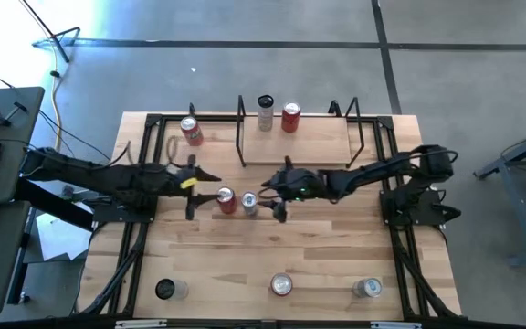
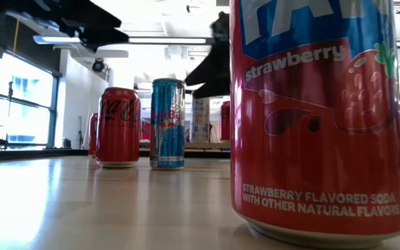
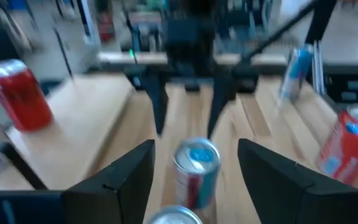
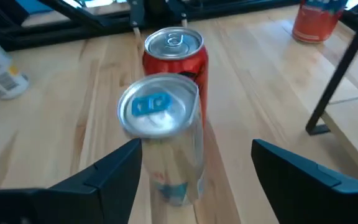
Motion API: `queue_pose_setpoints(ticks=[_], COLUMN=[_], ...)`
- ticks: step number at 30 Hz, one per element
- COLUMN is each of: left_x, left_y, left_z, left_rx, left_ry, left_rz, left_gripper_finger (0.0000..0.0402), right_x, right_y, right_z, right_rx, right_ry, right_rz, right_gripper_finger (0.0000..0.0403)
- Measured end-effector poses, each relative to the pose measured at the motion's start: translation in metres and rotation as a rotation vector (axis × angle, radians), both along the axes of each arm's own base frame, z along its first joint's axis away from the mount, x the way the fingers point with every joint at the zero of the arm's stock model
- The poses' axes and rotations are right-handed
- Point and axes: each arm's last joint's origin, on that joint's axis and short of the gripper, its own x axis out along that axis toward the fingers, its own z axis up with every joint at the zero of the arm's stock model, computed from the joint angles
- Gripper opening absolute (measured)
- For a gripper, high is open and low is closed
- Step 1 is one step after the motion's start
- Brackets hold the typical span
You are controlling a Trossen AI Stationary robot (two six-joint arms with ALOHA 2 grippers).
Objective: Place canned beverage on shelf
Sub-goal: Put the top blue soda can on the shelf
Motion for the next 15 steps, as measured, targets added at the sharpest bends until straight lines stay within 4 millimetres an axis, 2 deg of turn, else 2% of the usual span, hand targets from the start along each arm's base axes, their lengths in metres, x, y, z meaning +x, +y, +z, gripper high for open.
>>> queue_pose_setpoints(ticks=[6, 15], left_x=[-0.018, -0.021], left_y=[0.003, 0.003], left_z=[-0.01, -0.012], left_rx=[0.027, 0.025], left_ry=[-0.105, -0.116], left_rz=[0.009, 0.009], left_gripper_finger=[0.0208, 0.0204], right_x=[0.023, 0.027], right_y=[0.002, 0.002], right_z=[0.007, 0.013], right_rx=[-0.027, -0.022], right_ry=[0.031, 0.013], right_rz=[0.027, 0.055], right_gripper_finger=[0.0287, 0.0287])
